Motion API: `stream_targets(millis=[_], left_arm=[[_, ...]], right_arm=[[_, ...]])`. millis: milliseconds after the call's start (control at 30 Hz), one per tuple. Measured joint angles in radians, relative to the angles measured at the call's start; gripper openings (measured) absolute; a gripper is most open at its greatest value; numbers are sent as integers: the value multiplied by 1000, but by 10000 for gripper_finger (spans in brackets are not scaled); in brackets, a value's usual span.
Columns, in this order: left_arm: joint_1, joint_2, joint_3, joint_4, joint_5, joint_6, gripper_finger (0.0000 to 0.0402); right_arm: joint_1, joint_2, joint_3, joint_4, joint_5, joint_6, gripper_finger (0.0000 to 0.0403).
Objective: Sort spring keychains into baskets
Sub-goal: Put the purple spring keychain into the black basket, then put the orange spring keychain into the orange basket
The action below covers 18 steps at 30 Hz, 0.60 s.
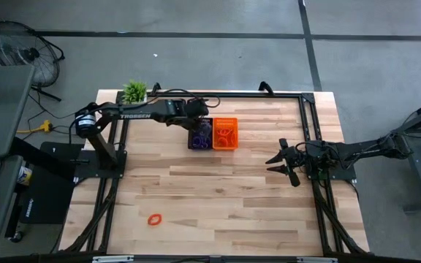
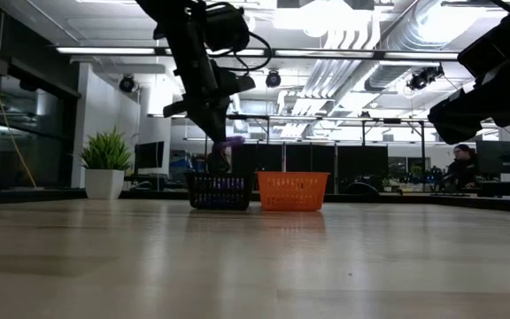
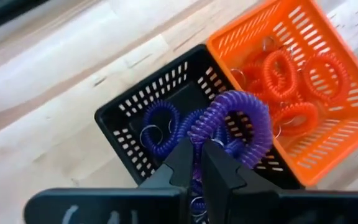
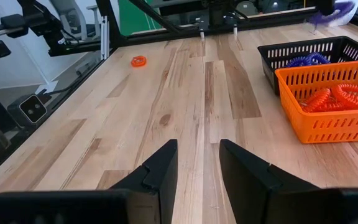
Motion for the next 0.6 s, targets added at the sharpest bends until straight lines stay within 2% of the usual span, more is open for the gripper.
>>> stream_targets(millis=[133,433,600], left_arm=[[4,0,0,-5,0,-30,21],[4,0,-13,-70,1,-48,80],[3,0,-31,-72,7,-48,93]], right_arm=[[0,0,0,0,0,0,114],[0,0,0,0,0,0,114],[0,0,0,0,0,0,114]])
